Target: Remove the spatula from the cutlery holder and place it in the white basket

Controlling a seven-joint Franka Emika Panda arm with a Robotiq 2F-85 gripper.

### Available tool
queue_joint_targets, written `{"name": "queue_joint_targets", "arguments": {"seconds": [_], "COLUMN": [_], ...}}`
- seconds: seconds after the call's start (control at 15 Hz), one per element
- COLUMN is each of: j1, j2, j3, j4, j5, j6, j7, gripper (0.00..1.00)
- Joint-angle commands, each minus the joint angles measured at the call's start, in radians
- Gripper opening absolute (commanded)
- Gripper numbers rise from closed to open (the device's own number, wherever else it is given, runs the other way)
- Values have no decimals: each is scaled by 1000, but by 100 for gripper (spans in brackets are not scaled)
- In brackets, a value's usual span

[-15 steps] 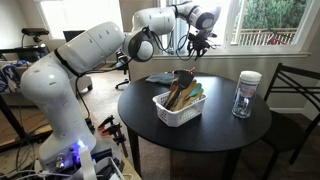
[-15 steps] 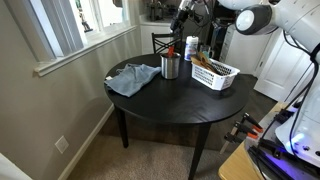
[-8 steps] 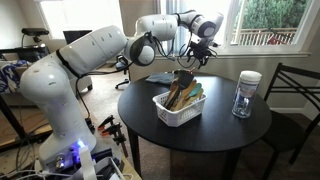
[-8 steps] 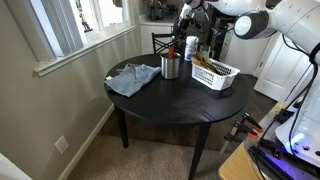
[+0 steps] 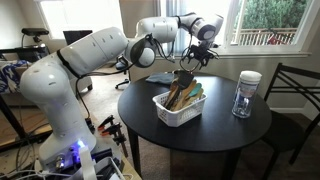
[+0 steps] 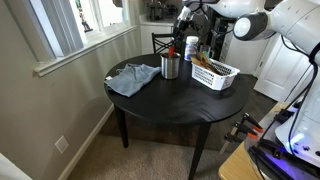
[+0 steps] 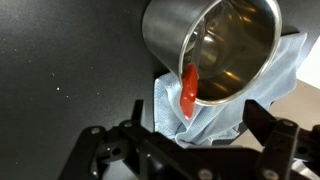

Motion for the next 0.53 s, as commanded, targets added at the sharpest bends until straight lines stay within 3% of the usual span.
{"name": "queue_joint_targets", "arguments": {"seconds": [0.0,0.47], "j1": [-14,-20], "j2": [16,33], "j3": [50,113], "j4": [-11,-15], "j5": [39,75], "j6": [44,50], "j7": [-111,-212], "gripper": [100,100]}}
